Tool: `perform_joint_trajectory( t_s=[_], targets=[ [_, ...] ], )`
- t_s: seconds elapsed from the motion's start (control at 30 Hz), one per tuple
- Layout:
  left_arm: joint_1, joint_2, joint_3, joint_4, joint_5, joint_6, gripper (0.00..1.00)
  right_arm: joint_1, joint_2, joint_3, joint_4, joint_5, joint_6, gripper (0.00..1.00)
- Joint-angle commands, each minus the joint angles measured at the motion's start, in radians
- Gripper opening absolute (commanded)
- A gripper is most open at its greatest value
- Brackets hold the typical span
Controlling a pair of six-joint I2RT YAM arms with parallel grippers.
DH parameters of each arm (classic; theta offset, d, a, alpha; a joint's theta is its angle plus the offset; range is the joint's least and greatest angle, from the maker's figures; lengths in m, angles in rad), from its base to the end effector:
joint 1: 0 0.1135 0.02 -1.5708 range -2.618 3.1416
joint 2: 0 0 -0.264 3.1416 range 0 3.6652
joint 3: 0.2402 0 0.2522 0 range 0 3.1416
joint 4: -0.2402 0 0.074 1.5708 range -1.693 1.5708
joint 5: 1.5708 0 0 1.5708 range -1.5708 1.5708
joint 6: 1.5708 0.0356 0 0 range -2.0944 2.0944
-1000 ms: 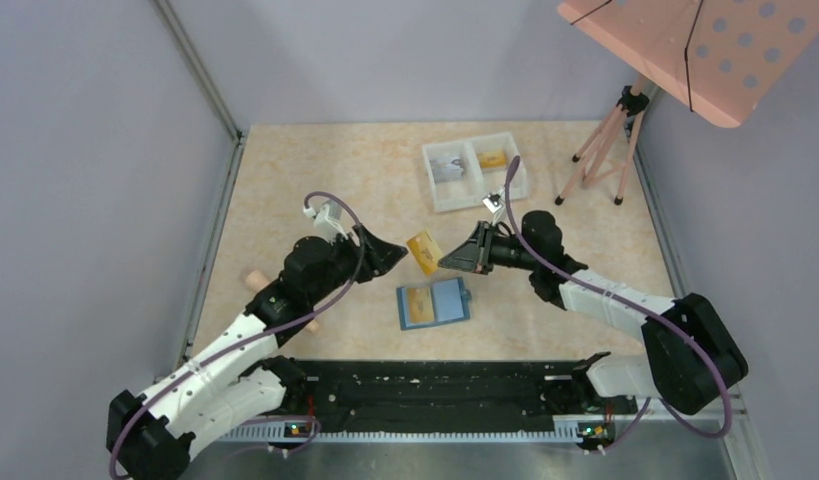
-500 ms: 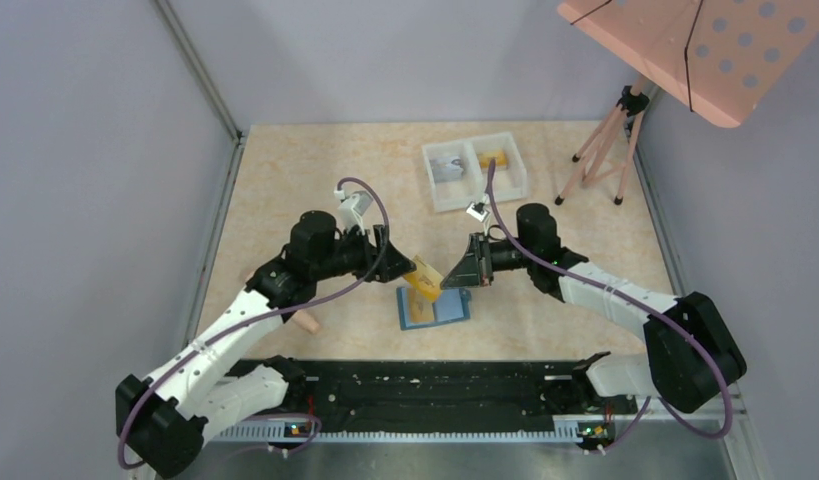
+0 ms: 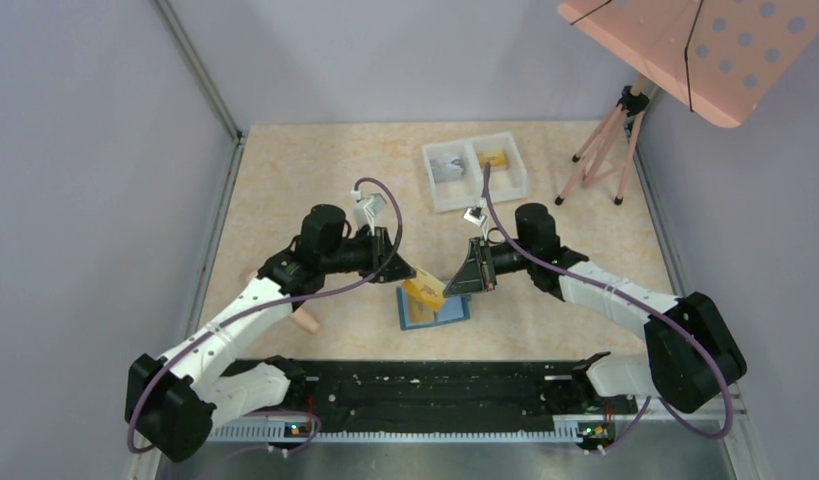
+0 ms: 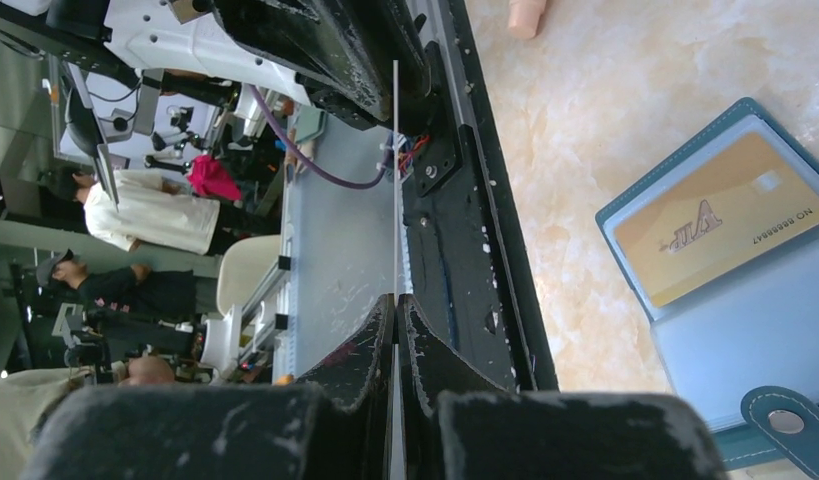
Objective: Take the credit cards out of the card holder
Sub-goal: Remove the credit card from the card holder.
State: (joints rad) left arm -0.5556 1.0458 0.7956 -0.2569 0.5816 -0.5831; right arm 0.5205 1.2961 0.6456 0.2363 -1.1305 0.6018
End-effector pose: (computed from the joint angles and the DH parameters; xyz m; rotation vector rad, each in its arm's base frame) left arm 0.1856 -0.1382 0.2890 0.3601 2.2235 -1.2629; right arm 0.2107 0.1579 0.2311 -0.7570 2.0617 1.7946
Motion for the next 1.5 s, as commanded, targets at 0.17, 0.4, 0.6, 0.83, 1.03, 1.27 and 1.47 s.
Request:
perform_joint_trajectory(
  t_s=[0.17,0.4,0.6,0.83,1.03,1.27,1.47],
  targets=[
    [0.108,0.076,0.024,0.116,0.256,-0.058,0.00,-0.003,-0.032,0.079,-0.051,0.041,-0.048,0.13],
    [0.165,0.063,-0.057,0.297,0.179,-0.188,0.00,-0.042,-0.039,0.073,0.006,0.225,0.131,0.47],
    [0.165,0.062,-0.093,0.432,0.030,-0.319,0.00,-0.051,-0.027,0.001,0.227,0.365,0.383,0.57],
    [0.163,0.057,-0.143,0.609,-0.082,-0.449,0.00,-0.050,0.016,-0.053,0.441,0.447,0.525,0.53],
    [0.163,0.068,-0.177,0.711,-0.140,-0.561,0.00,-0.041,0.076,-0.062,0.593,0.451,0.617,0.47],
    [0.162,0.059,-0.204,0.731,-0.171,-0.592,0.00,-0.033,0.113,-0.061,0.659,0.484,0.655,0.33],
    [0.163,0.025,-0.234,0.739,-0.212,-0.603,0.00,-0.024,0.143,-0.067,0.709,0.496,0.696,0.30]
  ],
)
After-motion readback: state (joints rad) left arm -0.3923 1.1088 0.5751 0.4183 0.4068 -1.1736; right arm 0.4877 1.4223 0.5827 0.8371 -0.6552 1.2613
